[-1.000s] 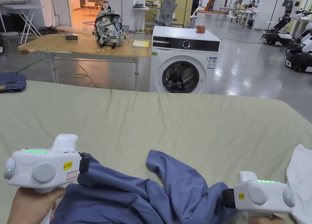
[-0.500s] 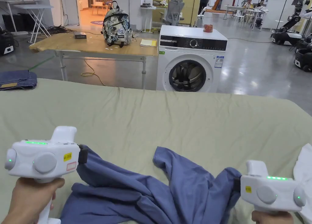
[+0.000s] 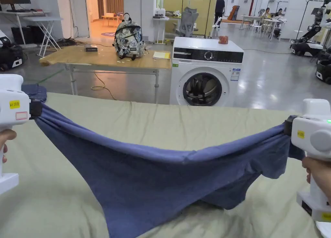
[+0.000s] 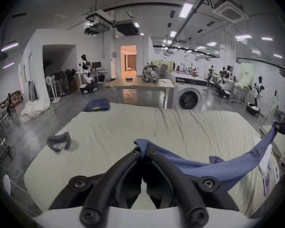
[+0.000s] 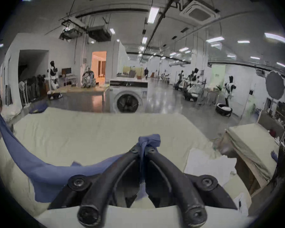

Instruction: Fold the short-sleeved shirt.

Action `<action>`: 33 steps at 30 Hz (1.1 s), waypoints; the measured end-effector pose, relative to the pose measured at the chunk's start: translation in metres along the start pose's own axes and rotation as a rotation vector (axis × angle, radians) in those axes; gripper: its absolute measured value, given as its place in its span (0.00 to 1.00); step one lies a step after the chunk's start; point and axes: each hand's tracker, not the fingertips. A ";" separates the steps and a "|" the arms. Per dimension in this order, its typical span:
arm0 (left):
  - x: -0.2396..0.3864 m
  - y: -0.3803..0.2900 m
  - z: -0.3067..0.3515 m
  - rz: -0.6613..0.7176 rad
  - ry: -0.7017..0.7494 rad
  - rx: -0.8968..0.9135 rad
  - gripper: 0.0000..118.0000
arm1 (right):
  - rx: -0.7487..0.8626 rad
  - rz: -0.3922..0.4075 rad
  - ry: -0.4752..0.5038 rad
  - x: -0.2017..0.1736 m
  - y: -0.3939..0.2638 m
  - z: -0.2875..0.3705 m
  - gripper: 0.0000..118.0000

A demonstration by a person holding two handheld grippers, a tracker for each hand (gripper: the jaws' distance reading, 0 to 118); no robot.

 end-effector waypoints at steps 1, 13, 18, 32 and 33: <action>-0.006 0.012 0.000 -0.009 0.014 -0.003 0.00 | 0.012 -0.004 -0.003 0.002 0.011 0.000 0.02; -0.008 0.100 -0.018 -0.018 0.106 0.054 0.00 | 0.146 0.042 -0.045 -0.014 0.125 -0.015 0.02; -0.001 0.130 -0.023 -0.017 0.113 0.083 0.00 | 0.169 0.020 -0.059 -0.013 0.156 -0.034 0.02; 0.011 0.057 -0.037 -0.067 0.100 0.088 0.00 | 0.066 -0.025 -0.047 -0.010 0.080 -0.051 0.02; 0.011 0.041 -0.037 -0.063 0.096 0.080 0.00 | 0.050 -0.036 -0.044 -0.008 0.065 -0.050 0.02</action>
